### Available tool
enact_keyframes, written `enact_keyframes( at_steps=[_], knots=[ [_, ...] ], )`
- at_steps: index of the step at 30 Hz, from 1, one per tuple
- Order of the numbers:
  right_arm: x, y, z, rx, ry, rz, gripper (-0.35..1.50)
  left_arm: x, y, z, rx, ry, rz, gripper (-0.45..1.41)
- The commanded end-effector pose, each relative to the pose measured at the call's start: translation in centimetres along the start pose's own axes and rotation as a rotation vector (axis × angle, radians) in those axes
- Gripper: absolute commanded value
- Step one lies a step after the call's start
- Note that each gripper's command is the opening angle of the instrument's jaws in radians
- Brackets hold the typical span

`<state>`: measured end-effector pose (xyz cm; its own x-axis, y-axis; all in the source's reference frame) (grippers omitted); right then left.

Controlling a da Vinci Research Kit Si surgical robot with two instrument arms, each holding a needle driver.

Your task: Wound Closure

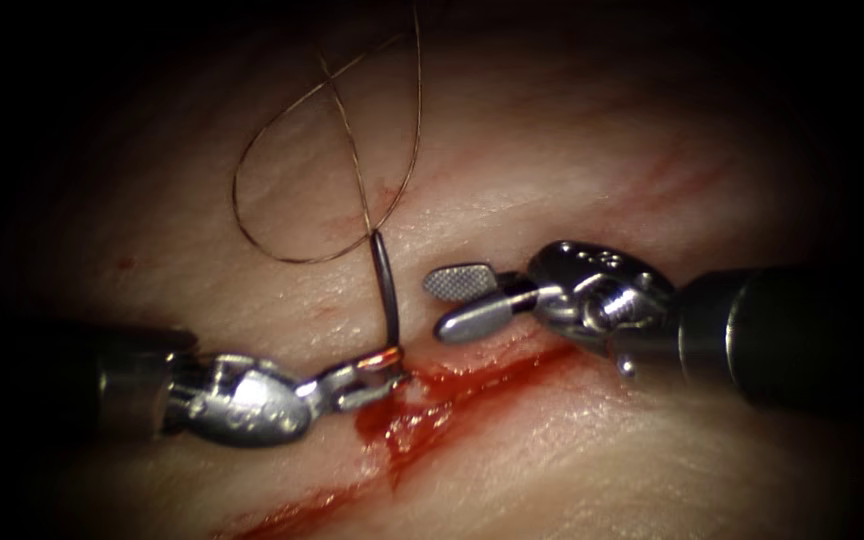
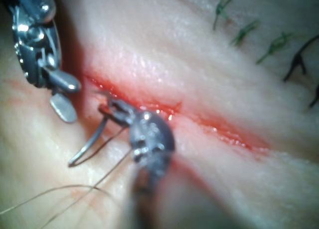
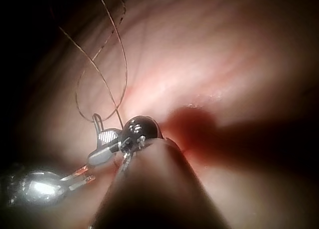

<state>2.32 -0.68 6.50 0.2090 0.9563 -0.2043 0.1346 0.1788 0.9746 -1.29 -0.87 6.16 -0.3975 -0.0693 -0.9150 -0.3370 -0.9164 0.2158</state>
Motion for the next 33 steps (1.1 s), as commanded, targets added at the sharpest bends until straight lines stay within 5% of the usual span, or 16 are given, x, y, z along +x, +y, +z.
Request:
enact_keyframes(
  at_steps=[1, 7, 33],
  knots=[
    [0.02, 0.13, 0.02, -0.008, 0.001, -0.003, 1.3, -0.01, 0.04, 0.01, 0.009, -0.001, 0.019, -0.45],
    [0.1, 0.37, 0.04, -0.012, -0.001, 0.049, 1.28, 0.13, 0.03, 0.03, 0.026, -0.008, 0.157, -0.45],
    [0.12, 0.42, 0.34, 0.055, -0.069, 0.113, 1.21, 0.13, 0.09, 0.06, 0.031, -0.023, 0.385, -0.45]
  ],
)
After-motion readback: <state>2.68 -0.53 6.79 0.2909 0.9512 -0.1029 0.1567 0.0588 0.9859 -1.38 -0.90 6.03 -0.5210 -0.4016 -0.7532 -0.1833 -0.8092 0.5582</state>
